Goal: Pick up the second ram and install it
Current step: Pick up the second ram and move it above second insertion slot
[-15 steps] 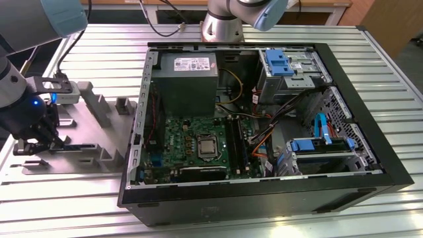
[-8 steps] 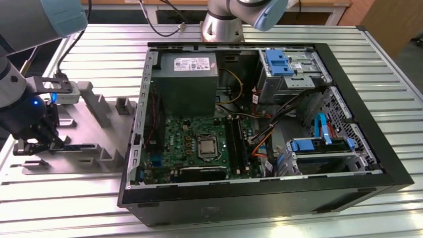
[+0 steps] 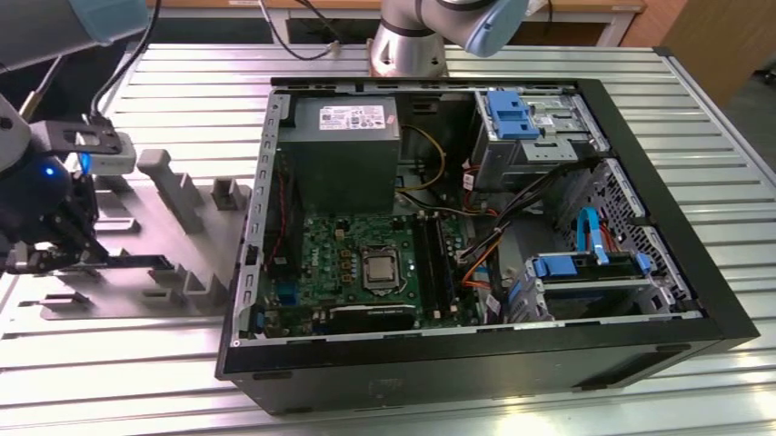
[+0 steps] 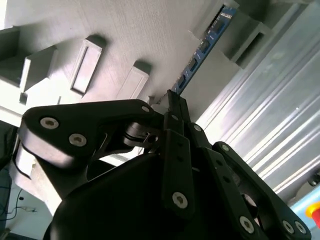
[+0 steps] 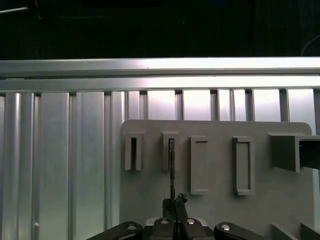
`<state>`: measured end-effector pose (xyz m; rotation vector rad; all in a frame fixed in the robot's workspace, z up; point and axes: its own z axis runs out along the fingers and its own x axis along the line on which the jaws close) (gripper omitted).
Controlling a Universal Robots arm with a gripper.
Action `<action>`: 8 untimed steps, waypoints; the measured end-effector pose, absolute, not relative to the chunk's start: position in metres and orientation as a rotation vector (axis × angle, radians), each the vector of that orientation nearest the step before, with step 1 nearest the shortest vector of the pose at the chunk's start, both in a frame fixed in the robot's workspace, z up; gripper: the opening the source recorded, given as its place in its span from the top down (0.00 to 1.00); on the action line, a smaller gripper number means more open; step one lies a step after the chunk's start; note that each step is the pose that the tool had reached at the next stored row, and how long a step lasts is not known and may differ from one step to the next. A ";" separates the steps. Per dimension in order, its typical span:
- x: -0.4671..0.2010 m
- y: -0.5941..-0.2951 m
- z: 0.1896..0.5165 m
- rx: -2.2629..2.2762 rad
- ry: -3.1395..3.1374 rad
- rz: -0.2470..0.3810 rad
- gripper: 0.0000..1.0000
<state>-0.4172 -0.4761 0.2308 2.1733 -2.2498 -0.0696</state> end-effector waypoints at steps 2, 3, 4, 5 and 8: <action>-0.417 -0.476 0.239 2.173 -2.250 -0.070 0.88; -0.417 -0.476 0.244 2.173 -2.250 -0.070 0.88; -0.417 -0.476 0.248 2.173 -2.250 -0.070 0.88; -0.417 -0.476 0.252 2.173 -2.250 -0.070 0.88; -0.417 -0.476 0.265 2.174 -2.250 -0.070 0.88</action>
